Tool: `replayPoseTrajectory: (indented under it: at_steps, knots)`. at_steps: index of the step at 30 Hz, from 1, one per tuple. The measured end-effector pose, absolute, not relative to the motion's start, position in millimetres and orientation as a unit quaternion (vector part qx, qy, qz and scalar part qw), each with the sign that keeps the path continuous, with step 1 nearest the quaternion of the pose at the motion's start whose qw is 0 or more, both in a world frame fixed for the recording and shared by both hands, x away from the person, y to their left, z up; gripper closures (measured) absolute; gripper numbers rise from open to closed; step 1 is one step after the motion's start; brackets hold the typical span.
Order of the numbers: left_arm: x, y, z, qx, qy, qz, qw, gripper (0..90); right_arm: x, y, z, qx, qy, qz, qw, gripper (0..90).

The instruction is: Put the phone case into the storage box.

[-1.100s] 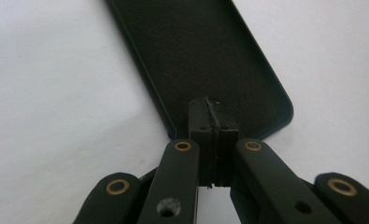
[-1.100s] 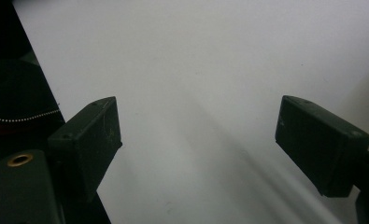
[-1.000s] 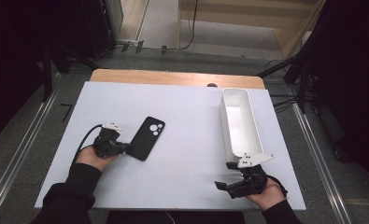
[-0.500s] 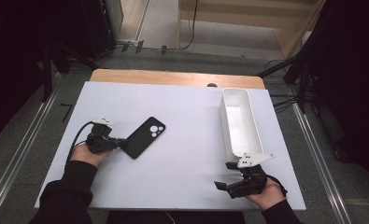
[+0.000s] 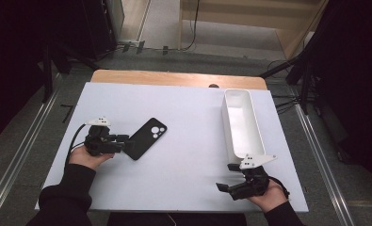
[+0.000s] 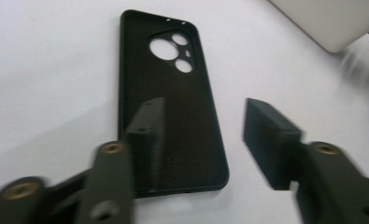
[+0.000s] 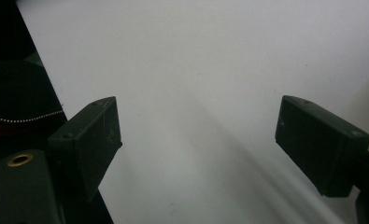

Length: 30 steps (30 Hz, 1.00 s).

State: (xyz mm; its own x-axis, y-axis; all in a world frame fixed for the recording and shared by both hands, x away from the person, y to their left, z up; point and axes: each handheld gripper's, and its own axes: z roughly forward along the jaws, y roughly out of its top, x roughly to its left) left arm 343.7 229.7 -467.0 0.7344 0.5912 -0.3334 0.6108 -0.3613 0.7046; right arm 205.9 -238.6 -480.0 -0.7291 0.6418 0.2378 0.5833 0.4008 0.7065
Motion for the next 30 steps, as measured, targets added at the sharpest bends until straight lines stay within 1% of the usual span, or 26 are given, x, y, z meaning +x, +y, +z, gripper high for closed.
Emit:
replayPoseTrajectory:
  at_steps: [1,2,3,6,8,18,26,30]
  knots:
    - [342.9,228.6,-467.0,0.828,0.359,-0.010,0.431,35.1,205.8,-238.5,-480.0,0.367,0.836,0.407,0.036,12.8]
    - [341.7,226.5,-467.1,0.831,0.359,-0.004,0.425,35.1,205.8,-238.5,-480.0,0.367,0.836,0.407,0.036,12.8]
    - [340.7,224.3,-467.5,0.836,0.359,0.007,0.414,29.7,205.8,-238.5,-479.9,0.366,0.836,0.406,0.036,12.8]
    - [338.4,220.6,-468.2,0.844,0.359,0.019,0.398,29.6,205.8,-238.4,-480.0,0.366,0.836,0.406,0.036,12.8]
    - [338.2,220.9,-467.6,0.846,0.355,0.016,0.398,26.8,205.8,-238.4,-480.0,0.365,0.837,0.406,0.036,12.8]
    - [330.5,217.4,-462.3,0.848,0.337,0.010,0.408,26.7,205.8,-238.3,-480.1,0.366,0.837,0.406,0.036,12.8]
    - [312.6,211.8,-452.7,0.851,0.318,0.013,0.417,26.8,205.8,-238.1,-480.1,0.366,0.837,0.406,0.036,12.8]
    - [302.5,209.7,-454.0,0.855,0.309,0.016,0.415,26.7,205.6,-238.5,-480.2,0.368,0.836,0.405,0.038,12.8]
